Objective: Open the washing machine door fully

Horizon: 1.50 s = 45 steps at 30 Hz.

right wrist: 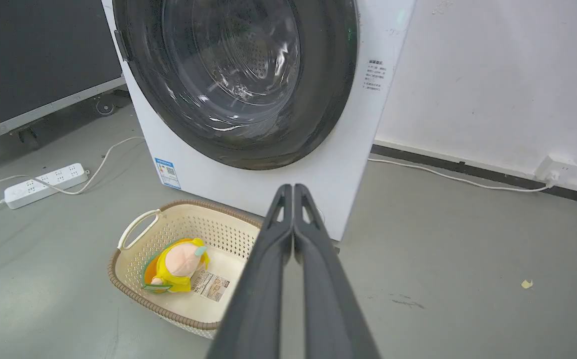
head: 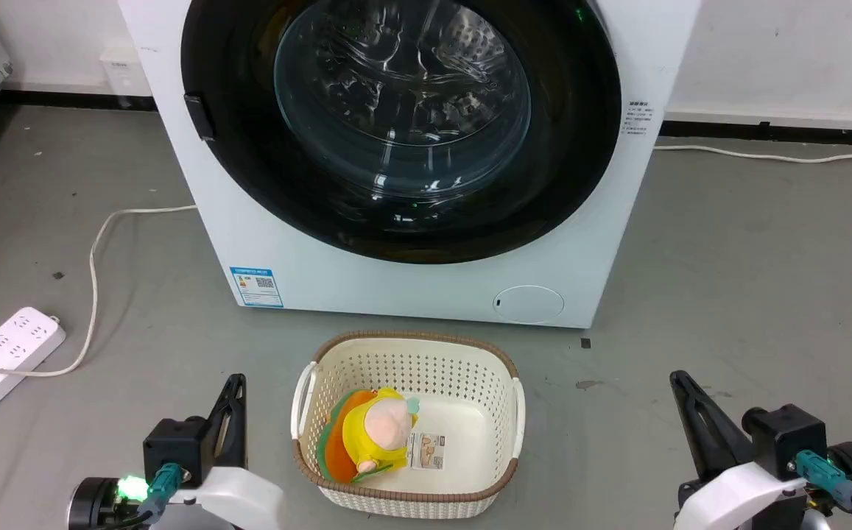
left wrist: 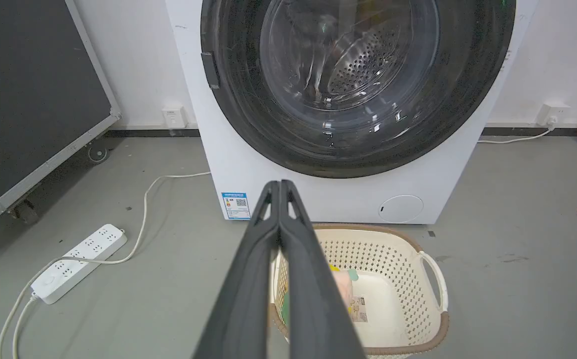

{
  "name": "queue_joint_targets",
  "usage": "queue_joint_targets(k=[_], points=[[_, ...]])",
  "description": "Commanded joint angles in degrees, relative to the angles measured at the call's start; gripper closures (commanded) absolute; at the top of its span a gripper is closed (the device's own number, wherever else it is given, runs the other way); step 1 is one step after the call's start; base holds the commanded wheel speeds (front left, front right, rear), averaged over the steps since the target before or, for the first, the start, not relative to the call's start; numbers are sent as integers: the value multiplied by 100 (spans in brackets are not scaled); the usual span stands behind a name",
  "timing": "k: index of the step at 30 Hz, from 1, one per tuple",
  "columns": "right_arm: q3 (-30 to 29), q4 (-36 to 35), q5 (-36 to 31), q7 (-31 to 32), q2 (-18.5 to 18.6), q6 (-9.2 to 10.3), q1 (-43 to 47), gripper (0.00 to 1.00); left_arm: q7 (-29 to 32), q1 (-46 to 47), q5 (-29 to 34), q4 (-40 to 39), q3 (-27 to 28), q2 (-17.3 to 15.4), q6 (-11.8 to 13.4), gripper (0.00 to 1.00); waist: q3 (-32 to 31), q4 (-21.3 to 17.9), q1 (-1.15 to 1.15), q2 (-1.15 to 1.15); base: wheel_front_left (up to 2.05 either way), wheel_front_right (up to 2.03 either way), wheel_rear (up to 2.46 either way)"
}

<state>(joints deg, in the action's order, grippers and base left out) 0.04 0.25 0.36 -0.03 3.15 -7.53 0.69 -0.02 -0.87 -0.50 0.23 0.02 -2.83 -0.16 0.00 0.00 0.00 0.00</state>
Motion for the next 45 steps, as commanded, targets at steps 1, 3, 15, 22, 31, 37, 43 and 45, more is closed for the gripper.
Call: queue_joint_targets(k=[1,3,15,22,31,37,43,45], points=[[-4,-25,-36,3,-27,4,-69,100,2,87,50,-23,-2,-5,16,100,0,0,0,0,0,0,0],[-4,-25,-36,3,-27,4,-69,100,2,87,50,-23,-2,-5,16,100,0,0,0,0,0,0,0],[-4,-25,-36,3,-27,4,-69,100,2,87,50,-23,-2,-5,16,100,0,0,0,0,0,0,0],[-4,-25,-36,3,-27,4,-69,100,2,87,50,-23,-2,-5,16,100,0,0,0,0,0,0,0],[-4,-25,-36,3,-27,4,-69,100,2,87,50,-23,-2,-5,16,100,0,0,0,0,0,0,0],[-4,-25,-36,3,-27,4,-69,100,2,87,50,-23,-2,-5,16,100,0,0,0,0,0,0,0],[2,3,6,-2,1,0,2,0,-2,-4,-11,3,-1,1,-1,0,0,0,0,0,0,0,0],[0,9,29,-26,1,0,2,0,-26,0,-2,10,-16,1,4,0,0,-1,0,0,0,0,0]])
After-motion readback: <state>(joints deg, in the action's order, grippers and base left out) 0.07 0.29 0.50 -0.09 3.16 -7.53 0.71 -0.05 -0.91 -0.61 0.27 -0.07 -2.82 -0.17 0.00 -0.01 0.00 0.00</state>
